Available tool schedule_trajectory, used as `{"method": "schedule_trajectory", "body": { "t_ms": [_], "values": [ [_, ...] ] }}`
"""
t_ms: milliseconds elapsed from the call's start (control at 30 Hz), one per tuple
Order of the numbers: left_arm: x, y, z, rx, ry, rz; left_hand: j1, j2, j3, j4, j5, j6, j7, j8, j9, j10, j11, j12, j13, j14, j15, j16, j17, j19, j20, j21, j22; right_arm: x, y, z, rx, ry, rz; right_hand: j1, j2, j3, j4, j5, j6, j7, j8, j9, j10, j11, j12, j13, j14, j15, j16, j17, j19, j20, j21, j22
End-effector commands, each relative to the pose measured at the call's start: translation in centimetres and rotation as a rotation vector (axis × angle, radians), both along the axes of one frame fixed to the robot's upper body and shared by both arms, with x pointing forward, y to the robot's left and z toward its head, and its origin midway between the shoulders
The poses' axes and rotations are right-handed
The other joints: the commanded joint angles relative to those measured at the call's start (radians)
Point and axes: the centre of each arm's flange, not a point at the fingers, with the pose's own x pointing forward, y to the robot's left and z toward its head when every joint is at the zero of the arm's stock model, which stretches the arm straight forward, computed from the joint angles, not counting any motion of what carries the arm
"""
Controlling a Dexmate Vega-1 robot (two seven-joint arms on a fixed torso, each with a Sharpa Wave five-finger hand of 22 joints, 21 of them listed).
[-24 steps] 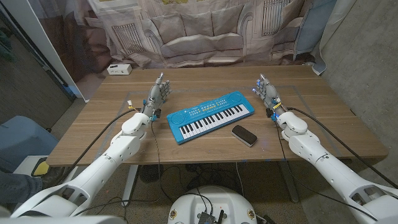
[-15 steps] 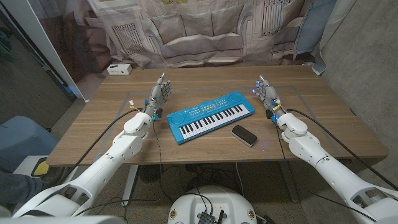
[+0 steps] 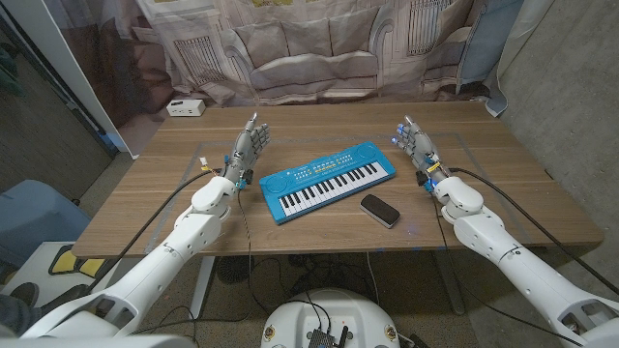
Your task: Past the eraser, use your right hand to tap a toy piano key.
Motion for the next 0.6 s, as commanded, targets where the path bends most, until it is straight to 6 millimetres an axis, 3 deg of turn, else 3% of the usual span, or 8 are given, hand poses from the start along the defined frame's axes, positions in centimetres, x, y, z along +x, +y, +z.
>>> {"method": "schedule_trajectory", "body": {
  "t_ms": [33,233,600],
  "values": [
    [-0.2,-0.4,-0.3,0.036,-0.016,-0.021,0.015,0.003,0.001,-0.01,-0.005,0.044,0.002,0.012,0.002,0.041,0.007,0.013,0.004,0.041,-0.002,0.011,0.003,0.044,0.007,0.012,0.001,-1.1,-0.1,0.1,-0.031,-0.024,0.029,0.004,0.003,0.004,-0.006,0.003,0.013,-0.003,0.005,0.003,0.011,0.002,0.01,0.002,0.007,-0.003,0.005,0.001,0.009,-0.001,0.0,0.002],
    [0.1,-0.2,0.1,0.057,-0.059,-0.109,0.02,0.0,-0.002,-0.017,-0.009,0.07,0.0,0.011,0.003,0.07,0.011,0.017,0.004,0.08,-0.006,0.014,0.003,0.078,0.021,0.017,0.001,-1.8,-1.1,0.0,-0.105,-0.006,0.059,0.005,0.005,0.004,-0.006,0.003,0.016,-0.004,0.004,0.003,0.014,0.002,0.01,0.002,0.007,-0.004,0.004,-0.001,0.009,-0.001,-0.002,0.002],
    [-1.6,-0.7,0.7,0.05,-0.066,-0.016,0.022,-0.008,-0.005,-0.023,-0.011,0.083,-0.004,0.01,0.003,0.078,0.004,0.016,0.005,0.088,-0.008,0.011,0.003,0.078,0.03,0.012,0.001,-1.8,-2.2,-0.7,-0.143,-0.053,0.083,0.004,0.008,0.004,-0.006,0.003,0.017,-0.004,0.002,0.003,0.013,0.002,0.007,0.002,0.005,-0.004,0.003,-0.002,0.007,-0.001,-0.006,0.002]
  ]
}}
